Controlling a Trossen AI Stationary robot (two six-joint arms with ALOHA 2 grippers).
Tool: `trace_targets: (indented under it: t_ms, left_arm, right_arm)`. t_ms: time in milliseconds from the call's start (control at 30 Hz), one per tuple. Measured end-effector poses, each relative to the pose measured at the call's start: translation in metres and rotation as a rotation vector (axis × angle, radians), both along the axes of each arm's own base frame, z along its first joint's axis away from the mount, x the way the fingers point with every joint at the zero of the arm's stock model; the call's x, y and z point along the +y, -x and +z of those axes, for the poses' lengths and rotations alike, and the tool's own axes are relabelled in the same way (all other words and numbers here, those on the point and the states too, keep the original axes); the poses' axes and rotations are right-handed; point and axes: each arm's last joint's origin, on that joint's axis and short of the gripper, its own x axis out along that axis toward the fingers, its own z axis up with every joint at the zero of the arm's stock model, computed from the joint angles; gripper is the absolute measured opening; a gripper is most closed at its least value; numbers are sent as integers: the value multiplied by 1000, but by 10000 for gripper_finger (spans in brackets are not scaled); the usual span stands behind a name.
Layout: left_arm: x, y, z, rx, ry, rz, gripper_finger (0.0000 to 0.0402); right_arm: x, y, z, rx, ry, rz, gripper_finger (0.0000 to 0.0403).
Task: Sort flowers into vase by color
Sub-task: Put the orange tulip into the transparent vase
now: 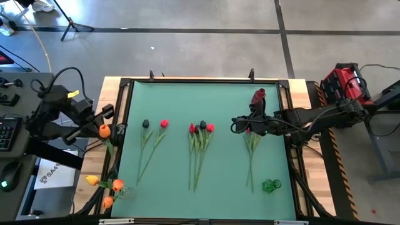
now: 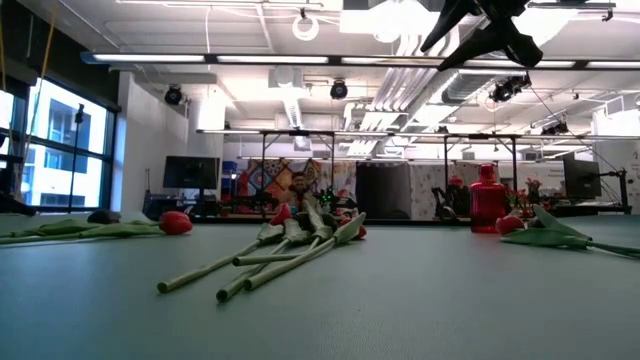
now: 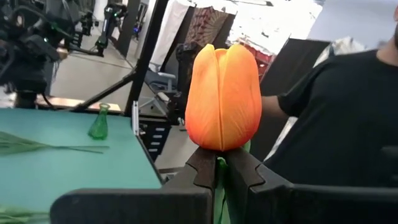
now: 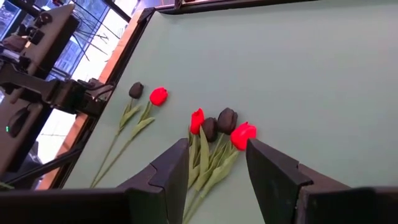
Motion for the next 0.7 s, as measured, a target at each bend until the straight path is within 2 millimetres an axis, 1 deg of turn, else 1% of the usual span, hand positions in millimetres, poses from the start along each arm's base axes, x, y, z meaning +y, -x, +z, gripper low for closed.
trace_targets:
  t_ms: [167,433,500,600,700]
  left_arm:
    - [0,-2,0,-22,-37,9,0]
    - [0,-2,2,-14,-1,-26,0]
    - [0,-4,3,-42,-14,-27,0]
    - [1,-13,-4,-93,-54,-15,0]
    - [3,-26,-13,-117,-100,64,0]
  right_arm:
    - [0,0,0,-7,-12,-10,149]
    - [0,0,0,-10,-29,-13,149]
    - [0,1,-1,-2,-35,-20,149]
    - [-2,1,-1,2,-35,-27,149]
    - [-6,1,-2,3,-39,-47,149]
